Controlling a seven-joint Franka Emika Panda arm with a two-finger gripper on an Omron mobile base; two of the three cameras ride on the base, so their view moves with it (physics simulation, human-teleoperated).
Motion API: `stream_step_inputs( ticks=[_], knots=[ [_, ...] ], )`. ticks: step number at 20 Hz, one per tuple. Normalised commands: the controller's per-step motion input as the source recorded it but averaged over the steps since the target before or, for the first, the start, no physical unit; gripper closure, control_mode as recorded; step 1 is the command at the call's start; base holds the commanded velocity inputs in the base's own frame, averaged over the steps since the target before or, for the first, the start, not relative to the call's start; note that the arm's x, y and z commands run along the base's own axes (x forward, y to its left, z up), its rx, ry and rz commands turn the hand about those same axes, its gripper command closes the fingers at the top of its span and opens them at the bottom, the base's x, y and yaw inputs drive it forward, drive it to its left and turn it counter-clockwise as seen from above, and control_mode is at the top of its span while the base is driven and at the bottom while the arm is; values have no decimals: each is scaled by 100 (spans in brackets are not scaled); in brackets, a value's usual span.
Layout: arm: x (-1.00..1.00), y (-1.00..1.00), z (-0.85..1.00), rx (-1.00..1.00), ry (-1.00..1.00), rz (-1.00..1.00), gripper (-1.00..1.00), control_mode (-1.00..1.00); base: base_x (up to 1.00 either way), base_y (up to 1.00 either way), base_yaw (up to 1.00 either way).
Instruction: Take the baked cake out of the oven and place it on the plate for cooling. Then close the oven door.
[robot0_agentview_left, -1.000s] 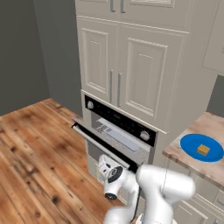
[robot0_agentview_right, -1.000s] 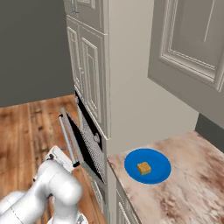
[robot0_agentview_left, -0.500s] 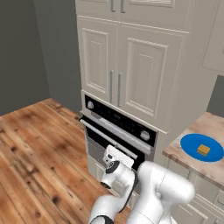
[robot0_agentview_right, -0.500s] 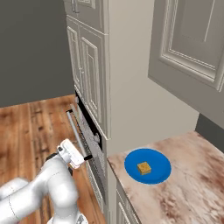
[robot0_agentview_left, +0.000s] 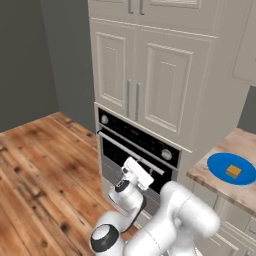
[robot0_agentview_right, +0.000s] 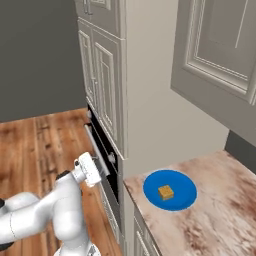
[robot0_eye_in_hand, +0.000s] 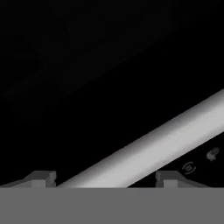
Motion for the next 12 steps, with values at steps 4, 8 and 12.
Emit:
stream_step_inputs(
  ticks=[4, 8, 12],
  knots=[
    [43, -30, 0, -11, -9, -28, -100, -100, 0, 0, 0],
    [41, -26, 0, -5, -6, -23, -100, -100, 0, 0, 0],
    [14, -17, 0, 0, -1, -11, -100, -100, 0, 0, 0]
  ],
)
